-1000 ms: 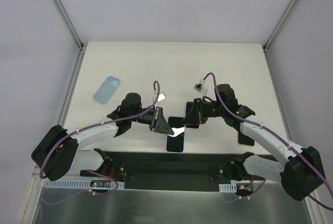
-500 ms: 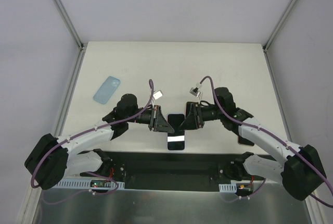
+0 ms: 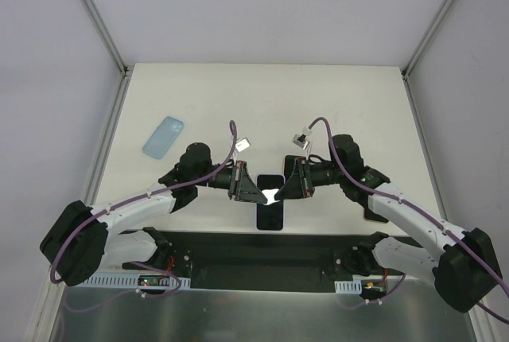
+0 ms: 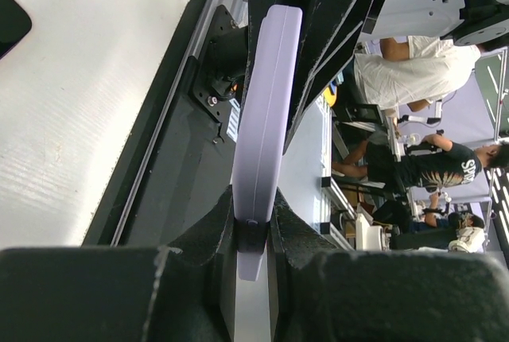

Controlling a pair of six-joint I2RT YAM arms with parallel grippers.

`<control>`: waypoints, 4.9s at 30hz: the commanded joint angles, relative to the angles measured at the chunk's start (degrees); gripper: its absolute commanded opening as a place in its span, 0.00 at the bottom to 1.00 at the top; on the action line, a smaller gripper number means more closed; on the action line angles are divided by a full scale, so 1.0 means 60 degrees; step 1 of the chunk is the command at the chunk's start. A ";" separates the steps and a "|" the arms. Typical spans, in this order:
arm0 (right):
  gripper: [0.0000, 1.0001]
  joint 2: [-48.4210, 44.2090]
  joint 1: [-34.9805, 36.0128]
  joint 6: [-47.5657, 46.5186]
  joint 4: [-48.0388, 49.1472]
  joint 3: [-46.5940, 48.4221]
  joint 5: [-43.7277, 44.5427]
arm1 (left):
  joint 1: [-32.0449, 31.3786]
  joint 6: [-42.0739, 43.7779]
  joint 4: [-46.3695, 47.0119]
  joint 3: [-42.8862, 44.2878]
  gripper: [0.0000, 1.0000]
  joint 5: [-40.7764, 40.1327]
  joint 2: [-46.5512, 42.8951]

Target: Put the phone into the phone case

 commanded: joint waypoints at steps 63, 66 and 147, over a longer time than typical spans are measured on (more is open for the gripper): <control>0.89 -0.1516 -0.0702 -0.1202 -0.6821 0.1779 1.0262 | 0.2431 0.3809 -0.8615 0.6341 0.64 -0.3878 0.5549; 0.71 -0.0154 -0.1098 -0.1657 -0.6118 0.2262 0.9352 | 0.2431 0.3970 -0.8850 0.6077 0.82 -0.4322 0.4671; 0.02 0.7906 -0.1378 -0.1746 -0.5705 0.4666 1.0111 | 0.2431 0.4044 -0.9012 0.2898 0.76 -0.5553 -0.0724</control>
